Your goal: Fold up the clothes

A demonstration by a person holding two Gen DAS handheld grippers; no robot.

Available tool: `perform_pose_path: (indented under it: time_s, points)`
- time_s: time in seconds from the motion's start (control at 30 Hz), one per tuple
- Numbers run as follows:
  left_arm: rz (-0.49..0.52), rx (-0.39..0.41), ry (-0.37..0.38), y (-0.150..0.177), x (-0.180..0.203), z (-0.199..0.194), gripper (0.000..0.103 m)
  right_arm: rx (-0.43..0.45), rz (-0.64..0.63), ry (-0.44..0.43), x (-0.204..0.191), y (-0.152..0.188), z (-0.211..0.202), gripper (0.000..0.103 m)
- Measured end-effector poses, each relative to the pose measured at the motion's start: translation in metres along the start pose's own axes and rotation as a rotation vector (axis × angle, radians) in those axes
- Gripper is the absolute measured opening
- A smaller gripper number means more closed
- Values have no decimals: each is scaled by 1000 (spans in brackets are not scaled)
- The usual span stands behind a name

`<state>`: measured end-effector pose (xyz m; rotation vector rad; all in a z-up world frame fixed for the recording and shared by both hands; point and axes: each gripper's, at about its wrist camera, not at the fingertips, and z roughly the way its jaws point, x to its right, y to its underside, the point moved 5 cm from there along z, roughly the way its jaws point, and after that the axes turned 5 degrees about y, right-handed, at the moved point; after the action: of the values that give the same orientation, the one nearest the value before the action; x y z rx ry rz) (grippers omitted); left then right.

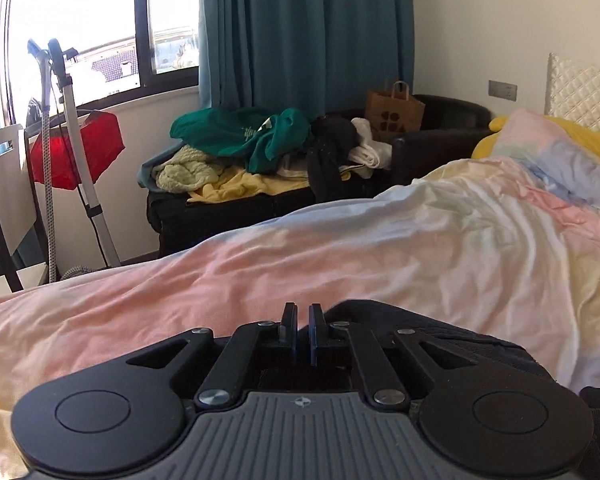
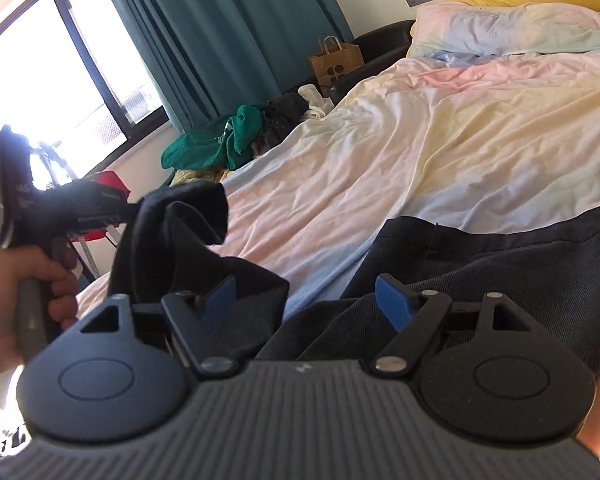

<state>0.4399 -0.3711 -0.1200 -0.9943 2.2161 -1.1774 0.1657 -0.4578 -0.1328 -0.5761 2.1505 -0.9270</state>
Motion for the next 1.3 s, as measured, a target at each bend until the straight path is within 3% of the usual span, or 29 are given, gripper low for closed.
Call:
perform_pose_path:
  time_s: [0.03,0.13,0.27,0.47,0.73,0.9,1.03,1.23,1.3]
  points:
    - [-29,-14,-7,5,-6,8,13,-15,6,-10,1,2,7,80]
    - [-130,-73,9,15,-28,15,46,-40,3,-23,-1,7,18,80]
    - [-114,-16,-30,11,-36,-34,67,-23,-32,-55,-11,9,21,80]
    - [-221,51,-2,39,-53,-177,70,-52,-40,-76,-13,7,14,79]
    - [-296,68,-180,145,-72,-368,72,-82,-112,-93,-17,-9,12,79]
    - [-418,94,-241,216,-82,-441,75,-177,-75,-65,-5,-21,40,79]
    - [-525,85,-270,249,-92,-467,75,-206,-71,-53,4,-26,66,78]
    - [-574,91,-289,256,-104,-469,76,-194,-45,-53,14,-16,90,50]
    - [-589,92,-281,257,-106,-465,76,-175,-62,-50,8,-18,96,22]
